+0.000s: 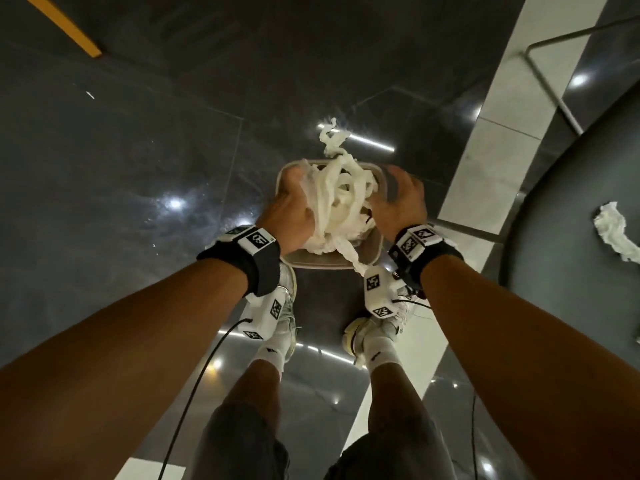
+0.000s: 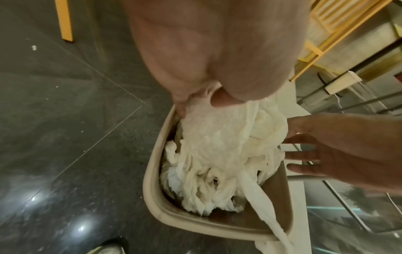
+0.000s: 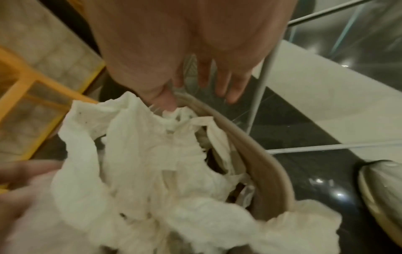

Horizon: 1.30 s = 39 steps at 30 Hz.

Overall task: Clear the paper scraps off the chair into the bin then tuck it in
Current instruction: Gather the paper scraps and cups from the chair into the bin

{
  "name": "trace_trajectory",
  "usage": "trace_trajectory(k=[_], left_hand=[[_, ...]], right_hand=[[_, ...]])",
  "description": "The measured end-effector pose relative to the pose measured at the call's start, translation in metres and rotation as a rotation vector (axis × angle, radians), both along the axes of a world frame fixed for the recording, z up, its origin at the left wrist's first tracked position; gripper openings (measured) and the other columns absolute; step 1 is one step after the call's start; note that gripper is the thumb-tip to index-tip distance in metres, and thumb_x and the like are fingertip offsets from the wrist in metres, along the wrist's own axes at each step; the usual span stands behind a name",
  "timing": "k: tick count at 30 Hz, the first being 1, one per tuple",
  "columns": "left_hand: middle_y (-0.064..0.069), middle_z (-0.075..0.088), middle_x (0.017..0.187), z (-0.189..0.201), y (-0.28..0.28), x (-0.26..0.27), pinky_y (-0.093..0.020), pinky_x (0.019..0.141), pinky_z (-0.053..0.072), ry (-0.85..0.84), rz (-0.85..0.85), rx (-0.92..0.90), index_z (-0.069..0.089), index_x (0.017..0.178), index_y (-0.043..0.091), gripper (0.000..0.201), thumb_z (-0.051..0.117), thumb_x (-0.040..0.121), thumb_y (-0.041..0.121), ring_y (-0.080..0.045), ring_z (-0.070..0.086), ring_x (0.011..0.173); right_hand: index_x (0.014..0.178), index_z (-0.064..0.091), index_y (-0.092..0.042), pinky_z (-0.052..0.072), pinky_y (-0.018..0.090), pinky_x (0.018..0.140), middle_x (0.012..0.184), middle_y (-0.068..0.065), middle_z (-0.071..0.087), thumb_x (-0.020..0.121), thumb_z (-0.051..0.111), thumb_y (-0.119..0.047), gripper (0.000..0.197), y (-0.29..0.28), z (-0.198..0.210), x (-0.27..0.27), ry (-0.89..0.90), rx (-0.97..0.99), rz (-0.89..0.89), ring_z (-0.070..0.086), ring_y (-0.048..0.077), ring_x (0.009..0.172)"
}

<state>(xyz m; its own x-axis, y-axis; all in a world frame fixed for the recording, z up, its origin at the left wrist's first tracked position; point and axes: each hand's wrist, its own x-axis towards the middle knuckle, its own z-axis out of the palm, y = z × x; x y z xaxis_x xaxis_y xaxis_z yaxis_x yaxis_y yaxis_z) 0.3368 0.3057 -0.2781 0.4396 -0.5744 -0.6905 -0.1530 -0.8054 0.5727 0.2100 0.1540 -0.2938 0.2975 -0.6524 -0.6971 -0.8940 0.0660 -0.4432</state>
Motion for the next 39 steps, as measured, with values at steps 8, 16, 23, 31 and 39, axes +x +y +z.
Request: trace_trajectory(k=[8,16,23,31,39], left_hand=[[-0.012,0.069,0.104,-0.019,0.009,-0.006,-0.045,0.078,0.058,-0.285,-0.003,-0.146,0.047,0.117,0.007,0.029,0.058,0.092,0.010,-0.031,0.070,0.091],[-0.007,0.051,0.127,-0.043,0.026,-0.010,-0.038,0.096,0.033,-0.506,-0.137,-0.007,0.065,0.107,0.019,0.028,0.063,0.080,0.024,-0.031,0.044,0.119],[-0.016,0.063,0.120,-0.067,0.046,0.005,-0.039,0.087,0.051,-0.097,0.282,0.078,0.044,0.128,0.012,0.036,0.054,0.095,0.023,-0.031,0.064,0.106],[-0.020,0.064,0.111,-0.040,0.076,0.024,-0.046,0.088,0.053,-0.119,0.434,0.112,0.040,0.128,0.008,0.032,0.042,0.096,0.014,-0.038,0.063,0.100],[-0.018,0.063,0.103,-0.039,0.101,0.087,-0.042,0.079,0.049,-0.196,0.573,0.054,0.039,0.122,0.004,0.027,0.041,0.097,0.012,-0.034,0.061,0.093]], right_hand=[[0.142,0.041,-0.026,0.050,0.025,0.094,0.144,0.005,0.032,0.092,0.053,-0.033,0.052,0.018,0.001,-0.005,-0.260,-0.205,0.250,0.052,0.016,0.115],[0.150,0.035,-0.018,0.034,0.043,0.114,0.153,0.010,0.040,0.098,0.049,-0.034,0.056,0.059,-0.059,0.011,0.159,0.053,1.051,0.042,0.034,0.138],[0.148,0.040,-0.024,0.040,0.050,0.110,0.152,0.007,0.044,0.097,0.049,-0.028,0.051,0.052,-0.091,0.033,0.310,0.140,1.091,0.046,0.035,0.135],[0.155,0.015,-0.030,0.041,0.047,0.112,0.159,0.005,0.033,0.090,0.055,-0.026,0.077,0.054,-0.018,0.052,0.087,0.019,0.973,0.038,0.031,0.142],[0.093,0.062,-0.042,0.055,0.037,0.092,0.115,0.001,0.064,0.088,0.060,-0.018,0.024,0.014,-0.020,0.091,-0.243,-0.273,0.456,0.067,0.019,0.099]])
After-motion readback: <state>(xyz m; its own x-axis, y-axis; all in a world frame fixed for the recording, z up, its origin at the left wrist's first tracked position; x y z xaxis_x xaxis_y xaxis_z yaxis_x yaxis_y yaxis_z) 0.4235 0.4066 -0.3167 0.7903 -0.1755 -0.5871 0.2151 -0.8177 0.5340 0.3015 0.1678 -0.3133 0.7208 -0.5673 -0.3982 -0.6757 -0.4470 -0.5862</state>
